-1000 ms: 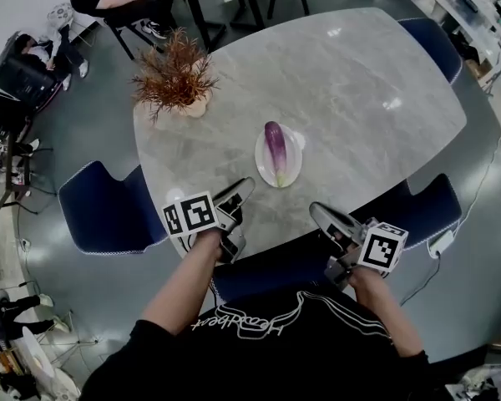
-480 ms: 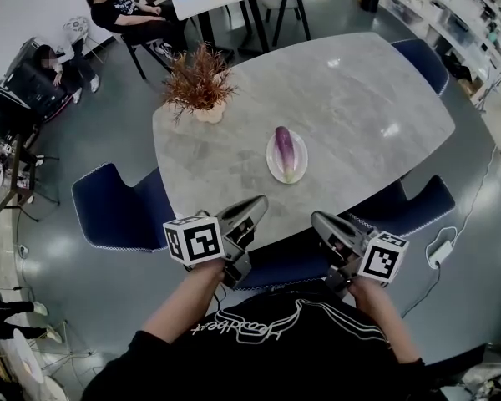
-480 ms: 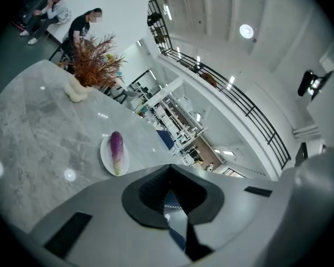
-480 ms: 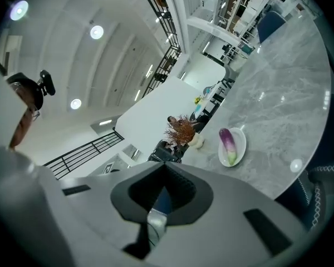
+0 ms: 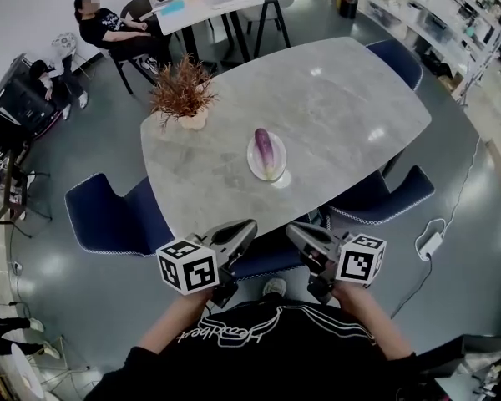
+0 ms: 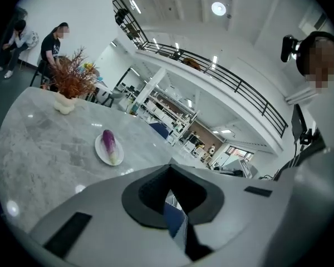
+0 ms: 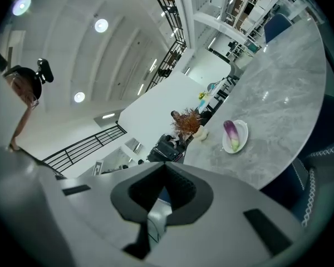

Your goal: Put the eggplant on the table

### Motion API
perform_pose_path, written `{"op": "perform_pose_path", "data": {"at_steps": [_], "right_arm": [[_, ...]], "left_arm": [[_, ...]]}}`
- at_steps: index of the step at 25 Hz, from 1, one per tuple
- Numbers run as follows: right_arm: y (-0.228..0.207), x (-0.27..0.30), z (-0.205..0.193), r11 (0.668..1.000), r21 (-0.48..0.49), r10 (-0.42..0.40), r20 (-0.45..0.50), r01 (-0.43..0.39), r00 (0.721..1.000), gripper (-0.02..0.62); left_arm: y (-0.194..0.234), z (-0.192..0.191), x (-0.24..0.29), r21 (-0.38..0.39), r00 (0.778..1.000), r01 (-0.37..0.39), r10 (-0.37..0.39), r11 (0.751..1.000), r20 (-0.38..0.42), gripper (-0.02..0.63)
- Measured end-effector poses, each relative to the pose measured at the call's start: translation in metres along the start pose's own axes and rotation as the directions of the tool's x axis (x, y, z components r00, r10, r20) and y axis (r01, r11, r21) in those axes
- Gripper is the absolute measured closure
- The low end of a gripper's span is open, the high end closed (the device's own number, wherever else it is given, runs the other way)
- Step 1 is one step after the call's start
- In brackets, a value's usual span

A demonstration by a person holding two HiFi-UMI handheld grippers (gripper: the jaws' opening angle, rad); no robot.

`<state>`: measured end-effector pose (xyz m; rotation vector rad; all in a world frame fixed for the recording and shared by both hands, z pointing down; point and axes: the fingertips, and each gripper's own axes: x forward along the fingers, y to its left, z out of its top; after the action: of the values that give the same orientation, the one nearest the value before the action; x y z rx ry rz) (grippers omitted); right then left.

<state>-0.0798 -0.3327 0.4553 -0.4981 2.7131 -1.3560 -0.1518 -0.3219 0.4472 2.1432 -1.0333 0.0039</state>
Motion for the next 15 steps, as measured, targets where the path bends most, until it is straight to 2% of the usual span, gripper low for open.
{"op": "perform_pose_path", "data": {"at_steps": [7,12,15], "right_arm": [[0.012,-0.058,-0.037,1.000,0.027,0.009,-0.006,-0.009,1.000,0.589],[0.030,-0.121,-0.066,0.999,0.031,0.027,-0.003,-0.026,1.000,0.589],[0.049,-0.167,-0.080,0.999,-0.018,0.039,-0.017,-0.039,0.999,0.589]], "left_arm": [[-0.045,-0.063,-0.004,-0.082,1.000,0.027,-0.027,0.996,-0.002,0.598],[-0.105,-0.109,-0.005,-0.067,0.999,0.038,-0.038,0.997,0.006,0.598],[-0.150,-0.134,-0.007,-0.034,0.998,0.052,-0.051,0.998,0.032,0.598]]}}
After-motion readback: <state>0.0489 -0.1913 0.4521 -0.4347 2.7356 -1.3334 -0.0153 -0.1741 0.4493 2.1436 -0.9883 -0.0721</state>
